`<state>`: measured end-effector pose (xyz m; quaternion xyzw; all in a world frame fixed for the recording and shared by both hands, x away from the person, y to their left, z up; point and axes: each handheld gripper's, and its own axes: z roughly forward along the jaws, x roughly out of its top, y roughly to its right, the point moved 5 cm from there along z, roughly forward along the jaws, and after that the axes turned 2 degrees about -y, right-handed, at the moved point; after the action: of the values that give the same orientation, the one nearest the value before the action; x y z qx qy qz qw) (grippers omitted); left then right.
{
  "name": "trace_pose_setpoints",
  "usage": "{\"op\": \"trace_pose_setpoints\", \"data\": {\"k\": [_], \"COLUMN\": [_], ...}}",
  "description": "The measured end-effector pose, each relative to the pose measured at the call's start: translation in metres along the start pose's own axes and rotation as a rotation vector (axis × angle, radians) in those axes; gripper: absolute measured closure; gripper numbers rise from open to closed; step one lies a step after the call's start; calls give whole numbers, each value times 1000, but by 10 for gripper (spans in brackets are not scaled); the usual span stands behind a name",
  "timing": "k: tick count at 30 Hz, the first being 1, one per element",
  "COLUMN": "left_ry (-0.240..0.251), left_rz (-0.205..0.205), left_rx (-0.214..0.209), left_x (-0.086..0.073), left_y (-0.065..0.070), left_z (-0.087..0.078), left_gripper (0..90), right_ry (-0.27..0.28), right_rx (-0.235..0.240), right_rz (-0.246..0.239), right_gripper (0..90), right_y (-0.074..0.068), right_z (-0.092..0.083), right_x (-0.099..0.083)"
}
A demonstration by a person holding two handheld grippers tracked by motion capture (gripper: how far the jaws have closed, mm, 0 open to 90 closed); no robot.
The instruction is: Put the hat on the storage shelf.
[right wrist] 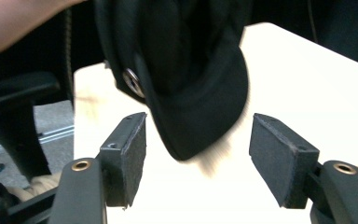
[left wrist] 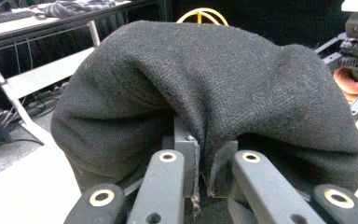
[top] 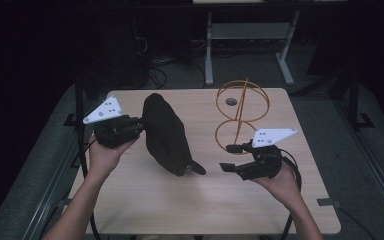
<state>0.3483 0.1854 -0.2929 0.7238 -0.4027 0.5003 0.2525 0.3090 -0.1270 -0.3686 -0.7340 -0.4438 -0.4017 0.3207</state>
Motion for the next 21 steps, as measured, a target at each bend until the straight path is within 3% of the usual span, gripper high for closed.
{"op": "trace_pose_setpoints", "data": {"k": [9,21], "left_ry": [-23,-30], "left_rz": [7,11], "left_rx": [2,-16], "left_x": [10,28], "left_y": [-7,-12], "left_z": [6,17], "left_gripper": [853,853], "right_ry": [-31,-31], "right_rx": [-83,-143], "right_rz": [58,136], "right_gripper": [324,311], "right_y": [16,28], "right_z": [-11,-28], "right_x": [-40,-77]}}
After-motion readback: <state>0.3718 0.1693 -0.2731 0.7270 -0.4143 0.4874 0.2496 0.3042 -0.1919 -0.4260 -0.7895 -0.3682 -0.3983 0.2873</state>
